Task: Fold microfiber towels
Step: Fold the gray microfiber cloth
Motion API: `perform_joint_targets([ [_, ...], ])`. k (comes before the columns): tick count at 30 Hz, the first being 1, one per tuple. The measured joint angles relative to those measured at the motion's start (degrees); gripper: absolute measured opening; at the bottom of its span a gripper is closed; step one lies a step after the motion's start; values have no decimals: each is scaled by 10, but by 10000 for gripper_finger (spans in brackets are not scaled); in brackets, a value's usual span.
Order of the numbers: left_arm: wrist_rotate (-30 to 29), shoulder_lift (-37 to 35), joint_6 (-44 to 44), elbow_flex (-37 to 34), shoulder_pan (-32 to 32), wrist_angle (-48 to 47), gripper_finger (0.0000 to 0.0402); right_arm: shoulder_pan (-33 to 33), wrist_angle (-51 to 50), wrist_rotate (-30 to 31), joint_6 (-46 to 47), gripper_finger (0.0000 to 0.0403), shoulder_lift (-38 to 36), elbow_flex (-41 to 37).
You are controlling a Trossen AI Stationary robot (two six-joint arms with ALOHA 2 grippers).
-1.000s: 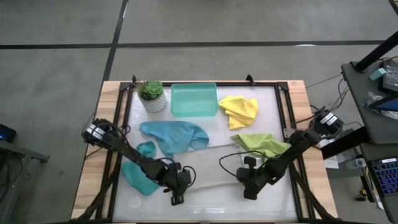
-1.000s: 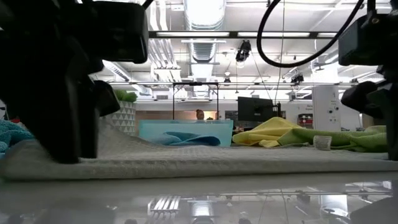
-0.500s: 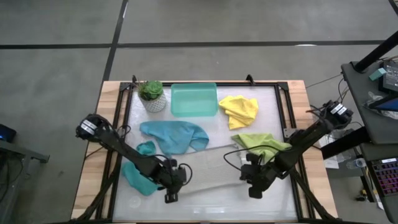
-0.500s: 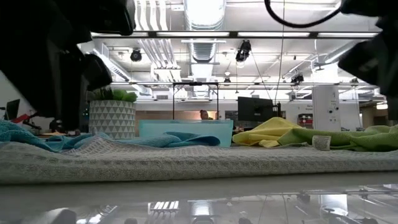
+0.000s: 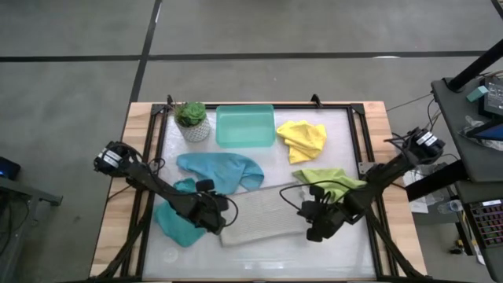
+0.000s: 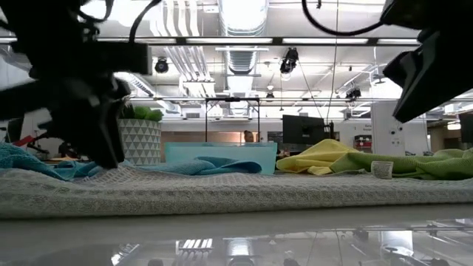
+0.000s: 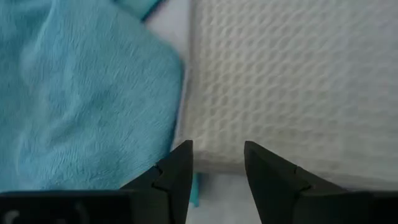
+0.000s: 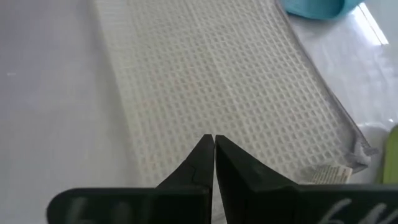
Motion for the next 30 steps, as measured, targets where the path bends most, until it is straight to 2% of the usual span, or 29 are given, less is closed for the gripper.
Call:
perform_joint_targets([
  [9, -7, -2, -19, -53, 1, 30, 129, -37, 2, -4, 46, 9, 6, 0],
  [15, -1, -4, -14, -43, 2, 29, 129, -64, 0, -52, 102, 19, 6, 0],
  [21, 1, -21, -15, -44, 1, 30, 129, -76, -23, -70, 157, 60, 5, 0],
  [30, 0, -44, -18, -24, 1, 55, 129, -79, -92, -111, 257, 147, 5, 0],
])
